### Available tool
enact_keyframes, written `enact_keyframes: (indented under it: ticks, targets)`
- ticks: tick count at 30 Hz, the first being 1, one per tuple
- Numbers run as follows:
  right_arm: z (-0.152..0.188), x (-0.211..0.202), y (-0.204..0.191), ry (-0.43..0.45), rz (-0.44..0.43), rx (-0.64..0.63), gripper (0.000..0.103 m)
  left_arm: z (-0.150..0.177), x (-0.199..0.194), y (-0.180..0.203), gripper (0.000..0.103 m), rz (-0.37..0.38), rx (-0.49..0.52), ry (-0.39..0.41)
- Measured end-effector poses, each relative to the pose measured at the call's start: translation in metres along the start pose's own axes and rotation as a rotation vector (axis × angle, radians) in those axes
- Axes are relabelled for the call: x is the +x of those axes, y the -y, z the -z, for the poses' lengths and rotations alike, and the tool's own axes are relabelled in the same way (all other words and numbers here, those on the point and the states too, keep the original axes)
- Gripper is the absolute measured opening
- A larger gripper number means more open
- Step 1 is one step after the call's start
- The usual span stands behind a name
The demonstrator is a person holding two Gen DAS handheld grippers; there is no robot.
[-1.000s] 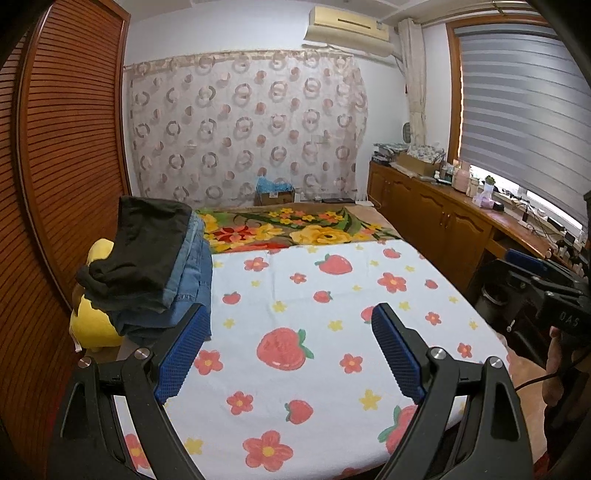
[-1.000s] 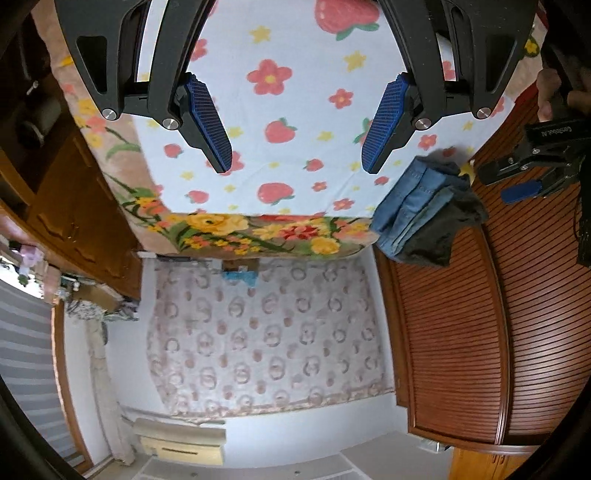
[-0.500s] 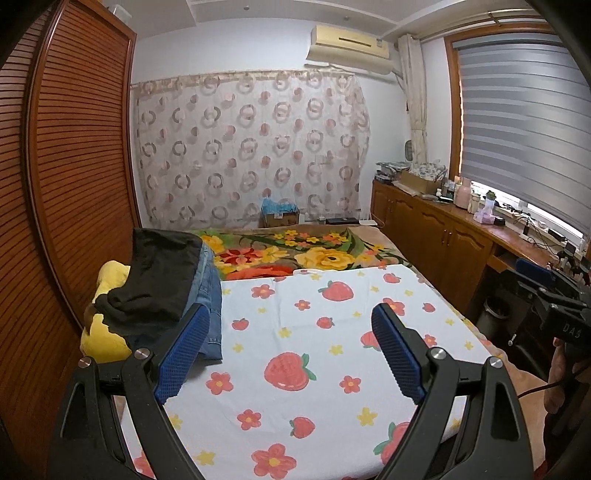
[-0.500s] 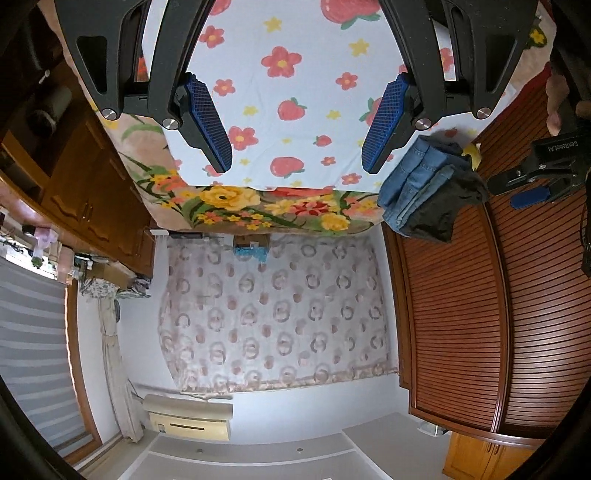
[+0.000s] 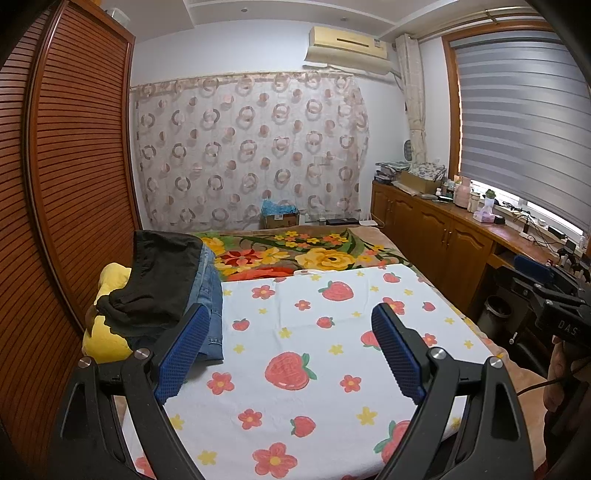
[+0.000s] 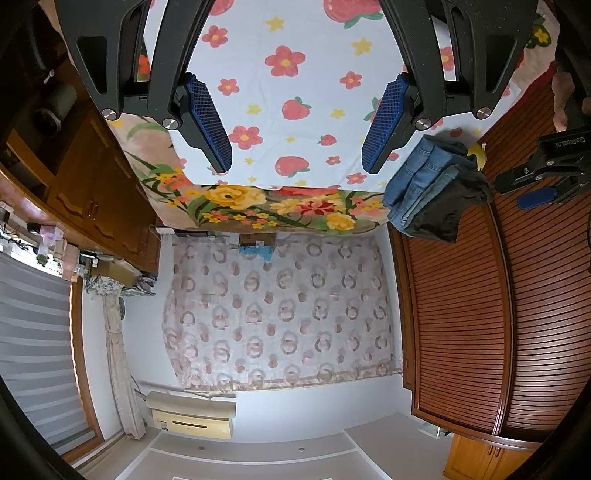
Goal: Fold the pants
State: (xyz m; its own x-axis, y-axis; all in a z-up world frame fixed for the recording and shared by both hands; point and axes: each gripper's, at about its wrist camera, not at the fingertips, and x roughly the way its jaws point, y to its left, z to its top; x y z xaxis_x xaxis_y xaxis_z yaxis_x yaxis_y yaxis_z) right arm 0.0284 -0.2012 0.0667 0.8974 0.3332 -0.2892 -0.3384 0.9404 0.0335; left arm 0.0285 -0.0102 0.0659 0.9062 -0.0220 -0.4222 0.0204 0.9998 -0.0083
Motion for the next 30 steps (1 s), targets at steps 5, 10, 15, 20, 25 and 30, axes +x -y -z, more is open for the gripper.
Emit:
enact_keyframes:
  ticks: [5, 10, 15, 20, 25, 30]
  targets:
    - [-0.001, 0.0003, 0.001, 0.001, 0.001, -0.001, 0.075, 0.0002, -0.0006, -0.0003, 0.09, -0.001, 0.0, -0.001]
    - [-0.001, 0.0004, 0.0013, 0.001, 0.001, -0.002, 0.075, 0.0001, -0.0003, -0.0003, 0.09, -0.002, 0.0, -0.001]
    - [-0.0009, 0.0005, 0.0015, 0.001, 0.0, -0.002, 0.075, 0.0001, -0.0004, -0.0001, 0.09, -0.001, 0.0, -0.001]
    - [-0.0004, -0.001, 0.0013, 0.001, -0.004, -0.001, 0.075, 0.0, -0.0007, 0.0002, 0.09, -0.001, 0.002, -0.001]
    - [-0.0004, -0.001, 0.0015, 0.0, -0.002, -0.003, 0.075, 0.001, -0.0021, 0.0004, 0.09, 0.0, 0.002, -0.002]
    - [-0.0002, -0.0012, 0.002, 0.001, -0.003, -0.004, 0.075, 0.001, -0.0011, 0.0006, 0.09, 0.0, 0.002, -0.002]
